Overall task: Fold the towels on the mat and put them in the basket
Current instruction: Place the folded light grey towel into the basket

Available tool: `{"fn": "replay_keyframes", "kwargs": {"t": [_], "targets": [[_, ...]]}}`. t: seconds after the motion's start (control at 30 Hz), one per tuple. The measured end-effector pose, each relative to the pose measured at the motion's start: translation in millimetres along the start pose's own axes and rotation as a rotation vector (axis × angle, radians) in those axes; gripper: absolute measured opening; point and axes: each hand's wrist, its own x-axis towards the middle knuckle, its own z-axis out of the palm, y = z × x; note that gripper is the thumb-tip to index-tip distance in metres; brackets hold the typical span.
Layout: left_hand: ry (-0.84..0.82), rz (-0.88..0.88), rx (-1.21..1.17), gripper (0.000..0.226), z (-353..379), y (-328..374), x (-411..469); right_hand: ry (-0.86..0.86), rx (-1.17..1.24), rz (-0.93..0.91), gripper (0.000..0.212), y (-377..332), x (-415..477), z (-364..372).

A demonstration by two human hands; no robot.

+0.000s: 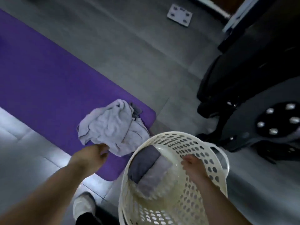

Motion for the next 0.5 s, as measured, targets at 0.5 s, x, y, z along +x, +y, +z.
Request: {"fn": "replay_keyframes", "kwargs": {"t": [0.5], "targets": [[0.238,-0.061,-0.382,0.037,-198,-169,-140,-0.031,0.036,-0.542,0.016,-395,-186,81]]}}
